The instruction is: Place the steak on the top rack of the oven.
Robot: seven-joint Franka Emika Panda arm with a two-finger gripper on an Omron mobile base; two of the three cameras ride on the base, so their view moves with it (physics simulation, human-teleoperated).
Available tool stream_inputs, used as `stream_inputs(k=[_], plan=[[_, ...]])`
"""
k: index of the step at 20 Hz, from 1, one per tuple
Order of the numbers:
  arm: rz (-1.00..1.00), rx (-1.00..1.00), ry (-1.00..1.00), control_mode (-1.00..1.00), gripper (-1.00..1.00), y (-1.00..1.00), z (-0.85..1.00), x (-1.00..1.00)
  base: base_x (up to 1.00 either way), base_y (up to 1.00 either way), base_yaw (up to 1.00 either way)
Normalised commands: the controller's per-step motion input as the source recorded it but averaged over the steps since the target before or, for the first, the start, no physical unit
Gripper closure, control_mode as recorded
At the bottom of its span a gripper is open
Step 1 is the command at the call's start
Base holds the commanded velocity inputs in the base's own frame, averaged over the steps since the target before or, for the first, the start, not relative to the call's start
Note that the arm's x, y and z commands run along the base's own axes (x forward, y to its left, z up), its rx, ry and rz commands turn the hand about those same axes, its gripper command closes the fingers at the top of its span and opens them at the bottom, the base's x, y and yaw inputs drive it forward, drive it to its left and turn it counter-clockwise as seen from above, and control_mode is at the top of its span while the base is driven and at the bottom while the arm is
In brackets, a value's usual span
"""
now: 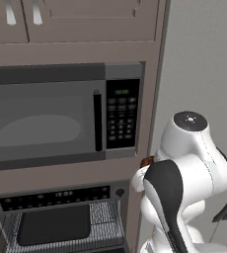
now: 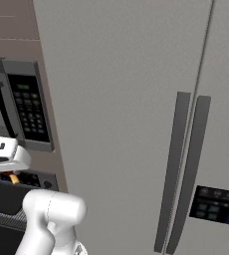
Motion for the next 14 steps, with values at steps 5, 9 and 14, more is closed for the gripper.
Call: stream_inputs(k=[5,9,14], plan=[[-0.03,0.0,0.0,-1.0,1.0,1.0,-0.43,0.04,0.0,0.0,0.0],[-0.03,0.01,-0.04,-1.0,1.0,1.0,-0.64,0.1,0.0,0.0,0.0],[-0.03,0.09,-0.08,-1.0,1.0,1.0,-0.93,0.4,0.0,0.0,0.0]])
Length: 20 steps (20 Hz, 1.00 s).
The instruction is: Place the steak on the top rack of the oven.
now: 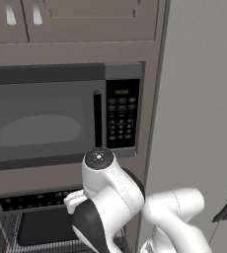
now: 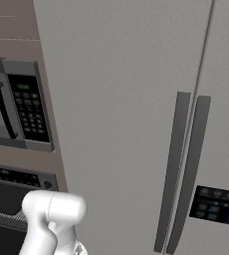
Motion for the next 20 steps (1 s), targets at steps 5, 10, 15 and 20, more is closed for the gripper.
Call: stream_inputs(k=[5,10,15,20], plan=[[0.0,0.21,-0.08,-1.0,1.0,1.0,-1.0,0.51,0.0,0.0,0.0],[0.09,0.07,-0.02,-1.0,1.0,1.0,-0.92,0.11,0.0,0.0,0.0],[0.08,-0.09,0.0,-1.0,1.0,0.72,-0.61,0.23,0.0,0.0,0.0],[-0.01,-0.04,0.04,-1.0,1.0,0.23,-0.52,0.54,0.0,0.0,0.0]])
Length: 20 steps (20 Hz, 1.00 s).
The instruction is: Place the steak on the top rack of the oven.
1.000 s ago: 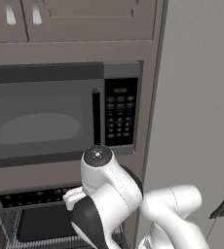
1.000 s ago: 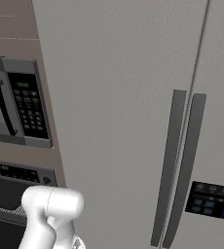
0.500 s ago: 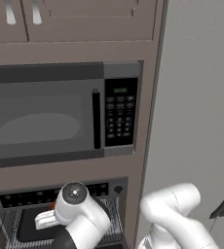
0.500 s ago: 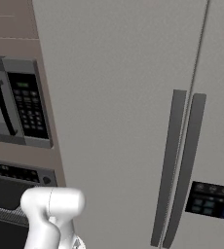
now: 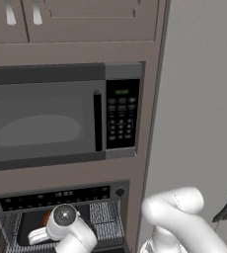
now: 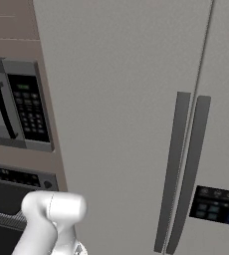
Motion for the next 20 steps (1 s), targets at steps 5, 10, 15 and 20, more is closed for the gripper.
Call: stream_inputs(k=[5,10,15,20], plan=[[-0.05,-0.06,0.0,-1.0,1.0,0.02,-0.47,0.43,0.0,0.0,0.0],[-0.07,-0.08,0.0,-1.0,1.0,0.0,-0.38,0.26,0.0,0.0,0.0],[-0.06,-0.07,0.0,-1.0,1.0,0.0,-0.31,0.17,0.0,0.0,0.0],[-0.03,-0.07,0.0,-1.0,1.0,0.0,-0.35,0.21,0.0,0.0,0.0]])
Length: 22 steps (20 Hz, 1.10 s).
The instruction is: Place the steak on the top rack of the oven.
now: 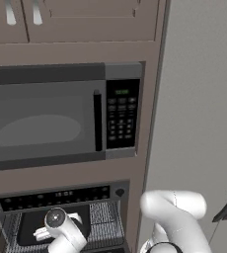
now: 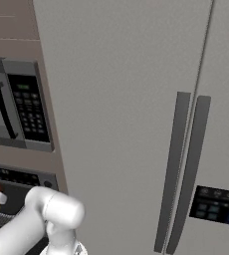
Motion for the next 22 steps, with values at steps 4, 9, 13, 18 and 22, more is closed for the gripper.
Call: stream_inputs(k=[4,9,13,18,22], plan=[[-0.03,-0.08,0.0,-1.0,1.0,0.0,-0.42,0.19,0.0,0.0,0.0],[-0.02,-0.03,0.0,-1.0,1.0,0.0,-0.2,0.18,0.0,0.0,0.0],[-0.01,0.0,0.02,-1.0,1.0,0.04,-0.13,0.01,0.0,0.0,0.0],[0.0,0.0,0.0,-1.0,1.0,0.01,-0.07,0.0,0.0,0.0,0.0],[0.0,0.0,0.0,-1.0,-1.0,0.0,0.0,0.0,0.0,0.0,0.0]])
